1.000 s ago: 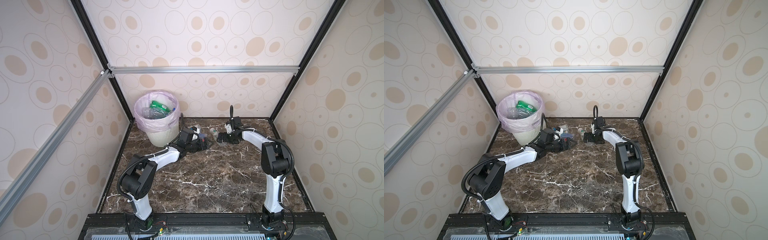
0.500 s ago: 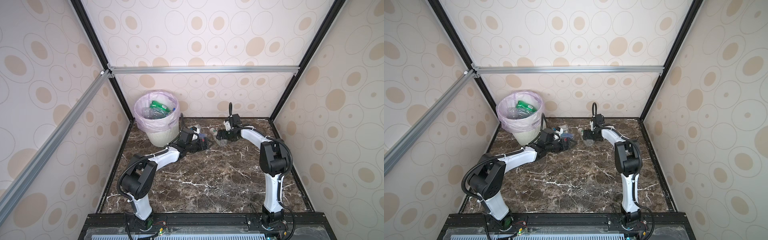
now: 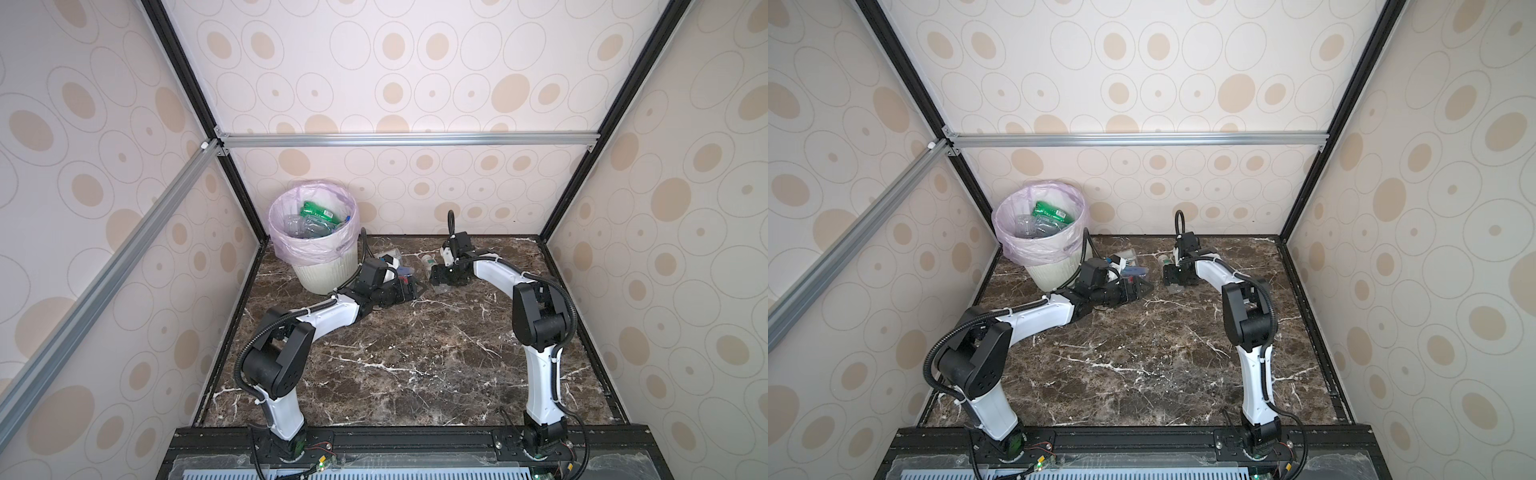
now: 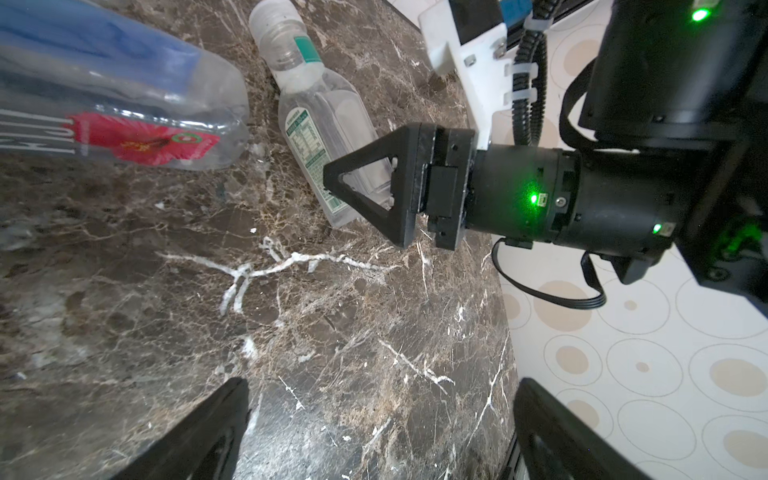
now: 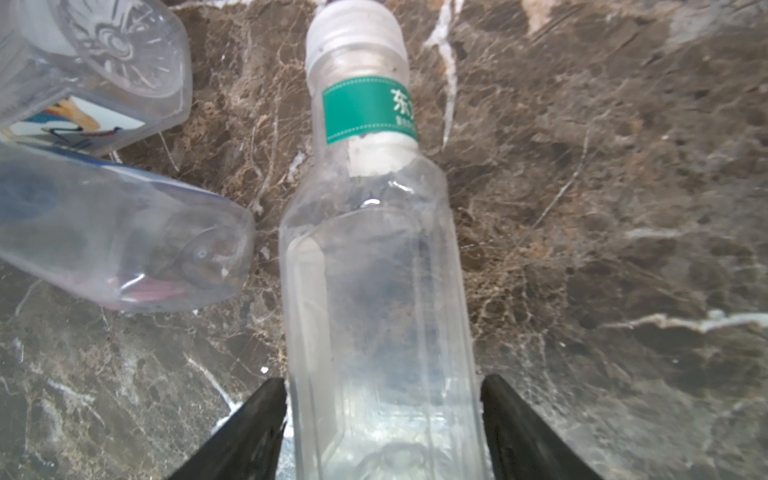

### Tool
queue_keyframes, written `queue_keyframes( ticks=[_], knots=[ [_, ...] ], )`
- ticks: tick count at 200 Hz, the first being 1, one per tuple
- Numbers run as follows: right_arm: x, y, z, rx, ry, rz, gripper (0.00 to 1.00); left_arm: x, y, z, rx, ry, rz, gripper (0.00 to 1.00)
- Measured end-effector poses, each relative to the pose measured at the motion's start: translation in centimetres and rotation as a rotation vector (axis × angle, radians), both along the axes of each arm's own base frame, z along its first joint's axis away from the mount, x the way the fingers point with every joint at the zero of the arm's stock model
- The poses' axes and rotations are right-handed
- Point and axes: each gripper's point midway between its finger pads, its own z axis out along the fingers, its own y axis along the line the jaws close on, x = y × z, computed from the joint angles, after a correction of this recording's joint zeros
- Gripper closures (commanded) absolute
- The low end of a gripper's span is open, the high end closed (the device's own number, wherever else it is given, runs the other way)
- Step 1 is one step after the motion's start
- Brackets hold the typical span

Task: Throw the plastic bottles in the bin
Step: 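Lower the right gripper onto the green-labelled bottle's base and close it, then tilt the green-labelled bottle upright with the right gripper toward the left gripper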

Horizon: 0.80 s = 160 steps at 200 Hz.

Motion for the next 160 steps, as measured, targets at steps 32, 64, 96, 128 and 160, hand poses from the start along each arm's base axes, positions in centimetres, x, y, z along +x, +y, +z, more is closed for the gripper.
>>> queue_keyframes(
  ticks=[32,64,96,128,160],
  knots=[
    [-0.1,-0.1,-0.1,-0.007,0.005,-0.003,0.37,-0.2,0.1,-0.2,0.001,0.007,0.002,0.01],
    [-0.3,-0.2,-0.2,-0.011,0.014,-0.006,0.43,-0.4,0.2,-0.3,0.002,0.012,0.003,0.01],
    [-0.4,-0.2,-0.2,-0.011,0.015,-0.006,0.46,-0.9,0.6,0.2,-0.003,0.006,0.006,0.01],
    [-2.1,-0.7,-0.2,-0.016,0.03,-0.009,0.47,-1.5,1.0,0.9,-0.013,-0.003,0.009,0.01],
    [-4.7,-1.0,-0.1,-0.029,0.051,-0.01,0.48,-2.2,1.4,1.6,-0.026,-0.012,0.016,0.01]
  ],
)
